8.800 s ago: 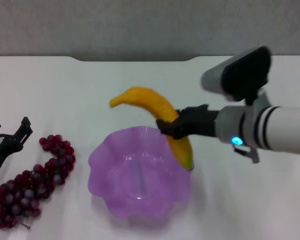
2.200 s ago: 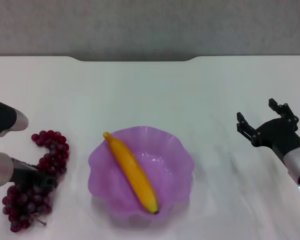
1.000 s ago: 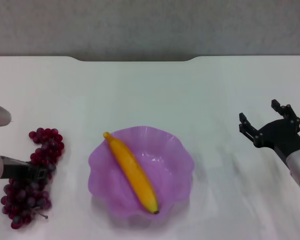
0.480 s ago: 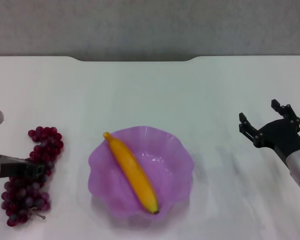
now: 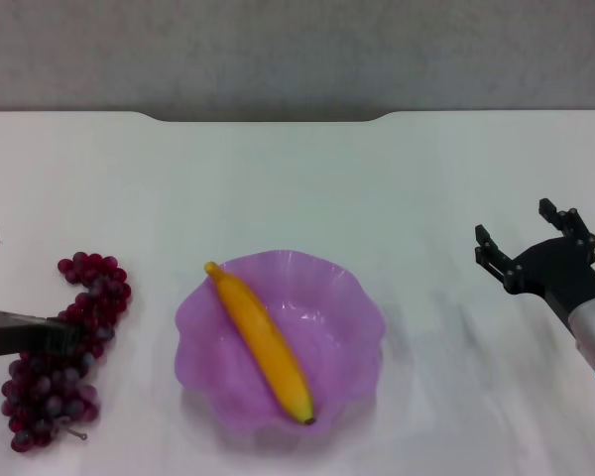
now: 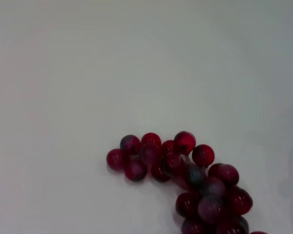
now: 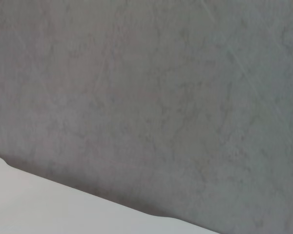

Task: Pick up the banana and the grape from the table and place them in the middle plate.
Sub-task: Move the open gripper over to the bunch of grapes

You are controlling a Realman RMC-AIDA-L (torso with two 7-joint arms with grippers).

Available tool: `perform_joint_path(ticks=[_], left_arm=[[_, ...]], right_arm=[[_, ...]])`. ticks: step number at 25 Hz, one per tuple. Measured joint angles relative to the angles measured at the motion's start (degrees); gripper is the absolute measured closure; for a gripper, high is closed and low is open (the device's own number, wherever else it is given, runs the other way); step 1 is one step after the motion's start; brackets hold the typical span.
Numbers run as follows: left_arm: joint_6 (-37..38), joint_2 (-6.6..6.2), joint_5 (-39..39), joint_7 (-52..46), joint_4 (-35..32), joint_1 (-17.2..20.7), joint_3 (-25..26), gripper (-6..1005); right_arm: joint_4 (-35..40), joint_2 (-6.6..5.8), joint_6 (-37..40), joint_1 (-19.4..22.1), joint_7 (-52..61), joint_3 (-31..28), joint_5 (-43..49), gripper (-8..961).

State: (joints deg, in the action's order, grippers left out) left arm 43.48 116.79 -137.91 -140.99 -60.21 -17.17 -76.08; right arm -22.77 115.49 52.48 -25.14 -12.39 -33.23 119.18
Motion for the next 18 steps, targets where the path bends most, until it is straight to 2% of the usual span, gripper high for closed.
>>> perform_joint_path(ticks=[18], left_arm=[[-0.95, 0.13, 1.77, 0.71, 0.0, 0.02, -0.12, 860]], right_arm=[[0.0, -0.06, -0.01, 0.0, 0.0, 0.22, 0.23, 64]])
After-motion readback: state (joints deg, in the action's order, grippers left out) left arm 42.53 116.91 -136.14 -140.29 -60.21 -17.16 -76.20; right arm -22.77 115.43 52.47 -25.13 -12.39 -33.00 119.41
